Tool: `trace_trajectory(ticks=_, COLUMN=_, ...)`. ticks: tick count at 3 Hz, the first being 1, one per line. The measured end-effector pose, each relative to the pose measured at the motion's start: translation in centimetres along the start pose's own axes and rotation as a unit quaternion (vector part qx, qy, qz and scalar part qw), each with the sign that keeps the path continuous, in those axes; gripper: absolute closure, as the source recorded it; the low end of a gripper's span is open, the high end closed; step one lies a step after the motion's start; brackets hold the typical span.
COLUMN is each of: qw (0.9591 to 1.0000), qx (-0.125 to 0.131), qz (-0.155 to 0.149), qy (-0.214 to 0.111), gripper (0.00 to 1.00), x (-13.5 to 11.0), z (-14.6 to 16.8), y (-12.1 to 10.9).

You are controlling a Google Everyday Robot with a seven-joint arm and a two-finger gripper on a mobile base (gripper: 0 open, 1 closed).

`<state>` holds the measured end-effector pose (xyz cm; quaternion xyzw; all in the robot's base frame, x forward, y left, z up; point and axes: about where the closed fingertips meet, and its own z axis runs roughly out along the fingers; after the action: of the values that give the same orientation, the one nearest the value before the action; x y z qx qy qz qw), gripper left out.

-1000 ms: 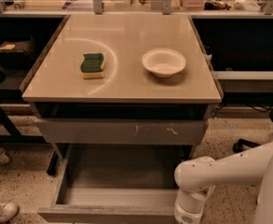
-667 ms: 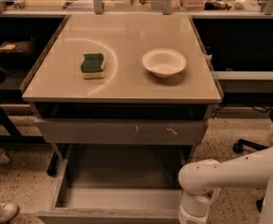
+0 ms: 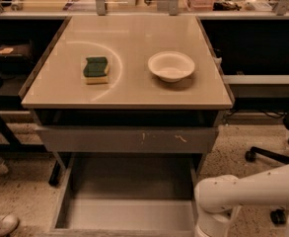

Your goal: Open middle drawer

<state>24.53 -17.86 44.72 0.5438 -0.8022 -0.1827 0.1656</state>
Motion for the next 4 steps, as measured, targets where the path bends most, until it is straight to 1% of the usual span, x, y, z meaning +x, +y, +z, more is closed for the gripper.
trace_trajectory(ticks=1, qw=1.0, qx=0.0, qz=0.0, qy=0.0, gripper=0.0, x=0.0, z=0.0, y=0.0)
trace_trajectory(ticks=2, qw=0.9999, qx=0.0, qz=-0.006, qy=-0.011, gripper=0.0, x=-0.4, z=-1.0, y=-0.1)
trace_trajectory(ticks=3, qw=0.9991, qx=0.011, qz=0.019, qy=-0.036, gripper=0.0, x=2.7, z=-4.9, y=1.2)
trace_trajectory(ticks=4, qw=0.994, qx=0.039, qz=0.083, qy=-0.059, gripper=0.0, x=10.5, z=-10.8, y=3.9)
